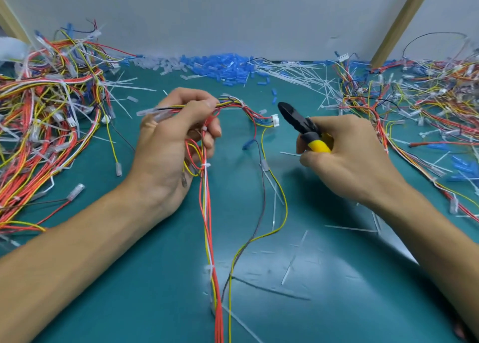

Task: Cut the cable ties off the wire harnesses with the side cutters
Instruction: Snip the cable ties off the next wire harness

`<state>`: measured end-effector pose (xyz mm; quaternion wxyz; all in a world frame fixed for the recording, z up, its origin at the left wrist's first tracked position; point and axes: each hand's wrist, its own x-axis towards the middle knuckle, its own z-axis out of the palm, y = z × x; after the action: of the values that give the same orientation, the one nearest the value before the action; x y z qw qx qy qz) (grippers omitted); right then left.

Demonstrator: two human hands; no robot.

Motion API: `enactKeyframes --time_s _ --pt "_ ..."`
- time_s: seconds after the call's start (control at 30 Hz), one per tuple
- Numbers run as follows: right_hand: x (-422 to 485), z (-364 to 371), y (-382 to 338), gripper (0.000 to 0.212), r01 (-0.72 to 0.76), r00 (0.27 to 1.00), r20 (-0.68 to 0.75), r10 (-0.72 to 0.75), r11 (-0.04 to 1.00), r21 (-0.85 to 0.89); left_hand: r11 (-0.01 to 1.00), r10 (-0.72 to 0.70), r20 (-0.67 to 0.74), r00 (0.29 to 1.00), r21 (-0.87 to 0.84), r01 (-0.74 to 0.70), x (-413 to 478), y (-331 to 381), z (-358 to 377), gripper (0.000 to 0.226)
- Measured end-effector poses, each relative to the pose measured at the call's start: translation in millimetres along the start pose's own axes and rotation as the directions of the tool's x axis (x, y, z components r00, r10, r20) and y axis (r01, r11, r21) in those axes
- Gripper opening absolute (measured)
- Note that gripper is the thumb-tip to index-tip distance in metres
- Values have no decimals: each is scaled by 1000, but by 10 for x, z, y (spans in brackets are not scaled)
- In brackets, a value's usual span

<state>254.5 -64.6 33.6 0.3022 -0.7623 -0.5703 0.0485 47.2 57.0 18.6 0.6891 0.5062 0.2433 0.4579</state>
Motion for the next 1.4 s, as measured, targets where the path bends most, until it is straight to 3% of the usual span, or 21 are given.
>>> enactKeyframes --time_s 0.17,0.3,0.43,0.57,0.7,0.83,1.0,1.13,1.23,1.4 --pt "-10 52 12 26 58 978 202 -49 998 -39 996 59 -33 998 62 -57 28 -16 -32 14" --pt "-86 117 -71 42 121 960 259 -103 991 -56 993 87 -55 995 81 -82 44 -14 -51 13" --pt "-148 108 -144 35 205 926 320 -202 978 26 996 74 -54 996 44 -71 39 -8 -58 12" --pt "-198 11 -212 15 261 764 533 -365 929 261 998 62 -29 998 5 -62 34 3 -58 9" --pt "-251 29 -234 15 372 642 612 -461 886 277 998 53 -12 999 -13 -53 33 8 -60 7" --pt "-270 75 -223 34 436 687 541 -485 871 227 999 38 9 999 -11 -38 32 -1 -65 9" --pt "-193 31 -203 11 294 845 304 -439 858 422 996 -43 77 996 78 37 -22 -9 -45 22" --pt "-122 42 -158 11 179 969 53 -242 834 521 986 -141 260 955 124 112 -78 -1 14 37" --pt "-50 37 -106 14 156 986 -132 -103 848 506 960 -248 351 903 214 181 -105 -37 56 39" --pt "-13 67 -74 17 101 985 -172 -32 906 410 961 -252 326 911 193 196 -139 -93 55 27"
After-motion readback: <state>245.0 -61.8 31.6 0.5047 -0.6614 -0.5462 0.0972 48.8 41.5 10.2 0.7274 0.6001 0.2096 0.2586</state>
